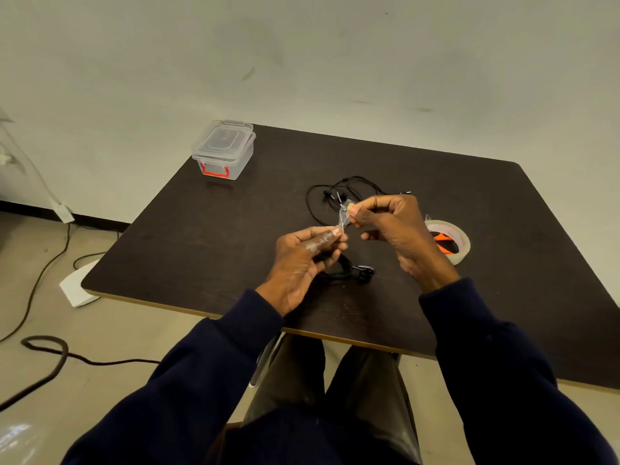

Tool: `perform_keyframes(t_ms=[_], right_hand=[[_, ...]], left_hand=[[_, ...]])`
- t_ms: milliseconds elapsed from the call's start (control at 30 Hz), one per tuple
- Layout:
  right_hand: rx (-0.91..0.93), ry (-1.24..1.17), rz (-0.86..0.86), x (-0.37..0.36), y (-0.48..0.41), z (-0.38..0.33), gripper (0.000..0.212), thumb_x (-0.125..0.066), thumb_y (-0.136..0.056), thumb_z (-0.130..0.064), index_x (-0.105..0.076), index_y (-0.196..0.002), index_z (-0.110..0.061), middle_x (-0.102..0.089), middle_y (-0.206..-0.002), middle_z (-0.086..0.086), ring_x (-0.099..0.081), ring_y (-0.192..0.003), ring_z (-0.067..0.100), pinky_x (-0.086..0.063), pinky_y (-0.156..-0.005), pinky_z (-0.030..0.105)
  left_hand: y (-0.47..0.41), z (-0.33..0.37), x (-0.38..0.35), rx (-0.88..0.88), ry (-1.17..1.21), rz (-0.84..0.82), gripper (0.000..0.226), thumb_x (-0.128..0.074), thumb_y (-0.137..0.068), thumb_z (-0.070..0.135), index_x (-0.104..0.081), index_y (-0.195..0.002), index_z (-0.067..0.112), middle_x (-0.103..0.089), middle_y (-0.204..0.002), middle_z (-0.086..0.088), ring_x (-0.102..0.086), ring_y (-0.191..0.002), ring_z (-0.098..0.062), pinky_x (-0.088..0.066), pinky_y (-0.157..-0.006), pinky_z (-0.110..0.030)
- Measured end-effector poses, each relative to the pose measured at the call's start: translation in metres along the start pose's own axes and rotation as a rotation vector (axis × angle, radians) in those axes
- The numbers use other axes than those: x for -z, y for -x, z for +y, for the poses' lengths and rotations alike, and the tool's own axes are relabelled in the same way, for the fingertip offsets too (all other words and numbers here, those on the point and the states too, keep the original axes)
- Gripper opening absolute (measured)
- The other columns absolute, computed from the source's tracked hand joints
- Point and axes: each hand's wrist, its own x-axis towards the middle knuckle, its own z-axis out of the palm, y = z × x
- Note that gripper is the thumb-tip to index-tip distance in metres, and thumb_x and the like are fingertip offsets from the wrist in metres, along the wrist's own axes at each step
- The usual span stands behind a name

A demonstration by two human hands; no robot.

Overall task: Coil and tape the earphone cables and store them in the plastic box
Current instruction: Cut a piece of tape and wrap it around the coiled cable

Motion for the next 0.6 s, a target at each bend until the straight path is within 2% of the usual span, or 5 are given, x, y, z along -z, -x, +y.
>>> perform_keyframes(t_ms=[167,267,367,600], right_hand=[[0.036,0.083,0.086,-0.003,-0.002,-0.001,0.009,-0.078,-0.088,-0.008,-0.079,-0.079,-0.009,-0.079,-0.081,0.008,-0.072,-0.079,0.016,-0.056,-0.061,0.026],[0.065,0.121,0.128,-0.003,-0.005,-0.001,0.010,-0.080,-0.087,-0.011,-0.080,-0.077,-0.008,-0.078,-0.076,0.004,-0.070,-0.071,0.016,-0.055,-0.057,0.024],[0.078,0.157,0.165,-0.001,-0.008,0.000,0.009,-0.081,-0.085,-0.010,-0.080,-0.076,-0.009,-0.078,-0.075,0.004,-0.068,-0.067,0.016,-0.053,-0.055,0.024],[0.067,0.193,0.168,0.001,-0.015,-0.001,0.015,-0.079,-0.082,-0.003,-0.080,-0.072,-0.013,-0.078,-0.078,0.006,-0.071,-0.071,0.021,-0.058,-0.060,0.028]], left_hand=[[0.002,-0.003,-0.002,-0.306,-0.334,0.134,0.008,-0.072,-0.091,0.004,-0.078,-0.097,0.003,-0.079,-0.090,-0.012,-0.075,-0.086,-0.022,-0.062,-0.082,-0.032],[0.001,-0.004,-0.004,-0.421,-0.423,0.183,0.008,-0.075,-0.089,0.005,-0.079,-0.088,0.012,-0.079,-0.085,-0.007,-0.077,-0.083,-0.025,-0.063,-0.079,-0.035],[-0.001,-0.004,-0.007,-0.477,-0.462,0.224,0.012,-0.077,-0.087,0.007,-0.078,-0.084,0.019,-0.079,-0.081,-0.004,-0.077,-0.080,-0.025,-0.064,-0.075,-0.035],[-0.005,-0.005,-0.006,-0.487,-0.452,0.266,0.005,-0.076,-0.088,0.008,-0.078,-0.092,0.010,-0.079,-0.084,-0.005,-0.076,-0.077,-0.020,-0.060,-0.069,-0.024]])
